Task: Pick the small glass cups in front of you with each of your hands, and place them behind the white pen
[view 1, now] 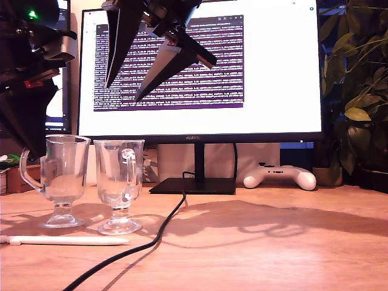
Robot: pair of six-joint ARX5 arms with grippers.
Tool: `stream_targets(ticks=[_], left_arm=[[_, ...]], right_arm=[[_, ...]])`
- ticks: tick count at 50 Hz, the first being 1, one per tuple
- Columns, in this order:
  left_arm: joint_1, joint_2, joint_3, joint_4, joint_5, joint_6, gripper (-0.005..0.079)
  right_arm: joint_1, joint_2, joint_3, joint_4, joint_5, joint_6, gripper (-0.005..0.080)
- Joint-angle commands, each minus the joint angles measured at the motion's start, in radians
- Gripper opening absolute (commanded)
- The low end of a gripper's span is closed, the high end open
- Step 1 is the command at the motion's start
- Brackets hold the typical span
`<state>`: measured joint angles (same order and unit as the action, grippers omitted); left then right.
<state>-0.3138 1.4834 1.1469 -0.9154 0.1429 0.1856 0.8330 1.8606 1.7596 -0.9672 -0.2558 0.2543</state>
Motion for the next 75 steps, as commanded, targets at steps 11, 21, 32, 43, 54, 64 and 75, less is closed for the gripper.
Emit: stream_targets(ticks=[11, 21, 32, 43, 54, 64, 75], left_arm=[[-0.001, 0.002, -0.013, -0.008, 0.007, -0.003, 0.0152], [0.002, -0.017, -0.013, -0.03, 0.006, -0.003, 0.0153], [0.031, -0.101, -0.013, -0.033, 0.006, -0.004, 0.0149], [0.079, -0.206, -0.013, -0.056, 0.008, -0.003, -0.0019], [0.159, -0.287, -0.031, -0.01, 0.119, 0.016, -0.0019], [0.254, -0.352, -0.2, 0.154, 0.175, 0.016, -0.0019], [0.328, -0.42, -0.422, 0.413, 0.198, -0.019, -0.0019]], right_arm=[[0.002, -0.016, 0.01, -0.005, -0.005, -0.012, 0.0322], [-0.004, -0.017, 0.01, -0.023, -0.006, -0.02, 0.0321], [-0.026, -0.045, 0.01, -0.042, -0.005, -0.047, 0.0182], [-0.076, -0.088, 0.01, -0.075, 0.071, -0.092, -0.0008], [-0.109, -0.108, 0.008, -0.14, 0.241, -0.207, -0.0008], [-0.19, -0.118, -0.068, -0.036, 0.267, -0.178, -0.0008], [-0.315, -0.193, -0.292, 0.204, 0.293, -0.145, -0.0008]])
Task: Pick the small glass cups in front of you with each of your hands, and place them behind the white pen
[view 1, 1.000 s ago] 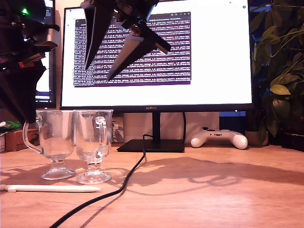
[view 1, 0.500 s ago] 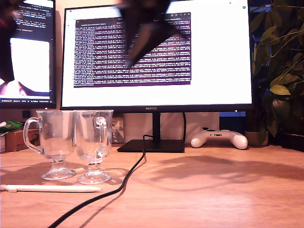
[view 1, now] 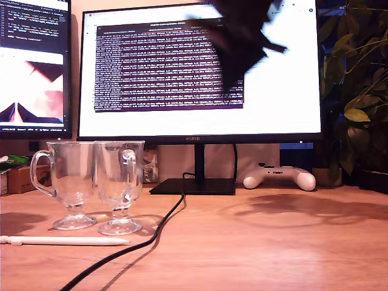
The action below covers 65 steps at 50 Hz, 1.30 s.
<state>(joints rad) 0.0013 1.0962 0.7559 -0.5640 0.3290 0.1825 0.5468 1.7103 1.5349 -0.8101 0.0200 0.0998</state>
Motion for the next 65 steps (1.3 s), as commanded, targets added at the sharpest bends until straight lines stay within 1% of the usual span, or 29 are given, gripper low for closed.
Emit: stream_targets(ticks=[1, 2, 4, 8, 14, 19, 22, 26, 30, 31, 32, 34, 35, 38, 43, 47, 55, 59, 60, 65], left_arm=[[0.019, -0.037, -0.047, 0.089, 0.013, -0.032, -0.0019], [0.023, -0.037, -0.059, 0.109, 0.014, -0.032, -0.0019], [0.026, -0.038, -0.076, 0.156, 0.025, -0.07, -0.0019], [0.026, -0.038, -0.113, 0.251, 0.042, -0.071, -0.0019], [0.024, -0.037, -0.167, 0.418, 0.046, -0.072, -0.0019], [0.025, -0.036, -0.238, 0.541, 0.043, -0.105, -0.0019], [0.026, -0.036, -0.283, 0.6, 0.024, -0.108, -0.0019], [0.034, -0.036, -0.357, 0.708, 0.002, -0.109, -0.0019], [0.045, -0.036, -0.42, 0.793, 0.0, -0.135, -0.0019], [0.047, -0.036, -0.435, 0.808, 0.0, -0.138, -0.0019], [0.048, -0.036, -0.449, 0.827, -0.001, -0.138, -0.0019], [0.055, -0.036, -0.478, 0.861, -0.001, -0.137, -0.0019], [0.059, -0.036, -0.488, 0.878, -0.001, -0.137, -0.0019], [0.077, -0.036, -0.525, 0.922, 0.0, -0.137, -0.0019], [0.108, -0.036, -0.576, 0.982, 0.01, -0.13, -0.0019], [0.129, -0.036, -0.616, 1.026, 0.031, -0.13, -0.0019], [0.154, -0.036, -0.721, 1.132, 0.057, -0.131, -0.0019], [0.156, -0.037, -0.752, 1.186, 0.06, -0.135, -0.0019], [0.156, -0.039, -0.755, 1.192, 0.059, -0.179, -0.0019], [0.156, -0.051, -0.768, 1.199, 0.07, -0.202, -0.0019]], right_arm=[[-0.044, -0.053, -0.095, 0.07, 0.023, 0.014, -0.0008], [-0.06, -0.064, -0.123, 0.081, 0.027, 0.02, -0.0008], [-0.09, -0.084, -0.18, 0.141, 0.027, 0.031, -0.0008], [-0.137, -0.124, -0.302, 0.258, 0.027, 0.008, -0.0008], [-0.185, -0.186, -0.486, 0.457, 0.018, -0.022, -0.0008], [-0.217, -0.227, -0.628, 0.609, 0.013, -0.023, -0.0008], [-0.242, -0.241, -0.702, 0.683, 0.013, -0.023, -0.0008], [-0.276, -0.249, -0.793, 0.783, 0.007, -0.022, -0.0008], [-0.303, -0.251, -0.872, 0.878, -0.015, -0.022, -0.0008], [-0.314, -0.251, -0.89, 0.887, -0.018, -0.022, -0.0008], [-0.322, -0.251, -0.909, 0.929, -0.03, -0.021, -0.0008], [-0.34, -0.251, -0.943, 0.957, -0.04, -0.021, -0.0008], [-0.348, -0.251, -0.958, 0.994, -0.049, -0.022, -0.0008], [-0.383, -0.256, -0.996, 1.026, -0.057, -0.022, -0.0008], [-0.45, -0.266, -1.052, 1.091, -0.125, -0.023, -0.0008], [-0.493, -0.286, -1.099, 1.135, -0.155, -0.025, -0.0008], [-0.541, -0.386, -1.212, 1.229, -0.167, -0.053, -0.0008], [-0.565, -0.45, -1.273, 1.276, -0.171, -0.045, -0.0008], [-0.569, -0.474, -1.286, 1.282, -0.171, -0.046, -0.0008], [-0.583, -0.567, -1.338, 1.291, -0.17, -0.046, -0.0008]])
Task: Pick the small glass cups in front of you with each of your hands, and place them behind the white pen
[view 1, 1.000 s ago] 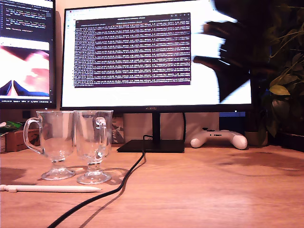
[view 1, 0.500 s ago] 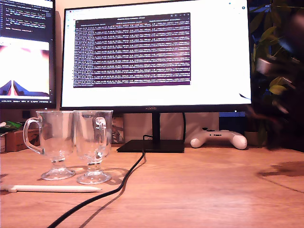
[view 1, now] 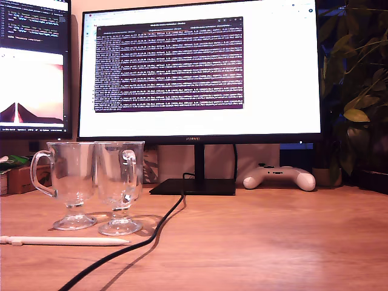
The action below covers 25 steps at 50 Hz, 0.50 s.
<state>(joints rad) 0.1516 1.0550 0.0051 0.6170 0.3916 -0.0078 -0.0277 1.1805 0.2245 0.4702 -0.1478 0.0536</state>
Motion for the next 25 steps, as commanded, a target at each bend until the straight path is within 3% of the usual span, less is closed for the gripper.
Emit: stream_targets(ticks=[1, 15, 25], left_arm=[[0.005, -0.01, -0.021, 0.021, 0.015, -0.012, -0.0019], [0.004, -0.074, -0.032, 0.04, 0.045, -0.018, -0.0019], [0.004, -0.141, -0.032, -0.018, 0.023, -0.014, -0.0019]], right_arm=[[-0.011, -0.056, -0.037, 0.011, -0.002, 0.002, -0.0008], [-0.017, -0.271, -0.129, 0.0, 0.048, 0.061, -0.0008], [-0.018, -0.386, -0.172, -0.057, 0.07, 0.056, -0.0008]])
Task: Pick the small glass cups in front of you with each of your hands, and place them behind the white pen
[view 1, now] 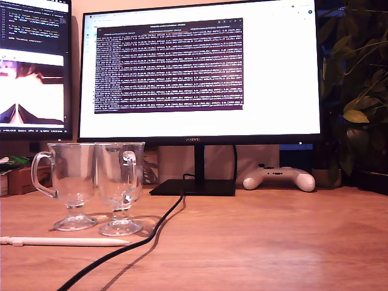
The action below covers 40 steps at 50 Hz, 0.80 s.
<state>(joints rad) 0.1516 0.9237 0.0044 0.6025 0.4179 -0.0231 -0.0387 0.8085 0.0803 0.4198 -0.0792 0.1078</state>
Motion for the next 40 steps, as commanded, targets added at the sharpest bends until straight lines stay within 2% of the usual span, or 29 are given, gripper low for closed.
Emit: stream_targets(ticks=[1, 16, 29, 34, 40], left_arm=[[0.004, -0.016, -0.031, -0.006, -0.004, 0.001, -0.0019], [-0.001, -0.122, -0.031, -0.058, -0.006, 0.005, -0.0019], [-0.076, -0.256, -0.031, -0.168, 0.099, 0.005, -0.0019], [-0.106, -0.323, -0.031, -0.237, 0.092, 0.009, -0.0019], [-0.126, -0.404, -0.031, -0.338, 0.037, 0.011, -0.0019]], right_arm=[[-0.007, -0.024, -0.03, -0.014, 0.002, -0.001, -0.0008], [-0.006, -0.185, -0.034, -0.106, 0.0, -0.03, -0.0008], [-0.007, -0.339, -0.034, -0.227, 0.0, -0.062, -0.0008], [-0.008, -0.383, -0.034, -0.27, 0.0, -0.065, -0.0008], [-0.008, -0.429, -0.034, -0.329, -0.024, -0.063, -0.0008]])
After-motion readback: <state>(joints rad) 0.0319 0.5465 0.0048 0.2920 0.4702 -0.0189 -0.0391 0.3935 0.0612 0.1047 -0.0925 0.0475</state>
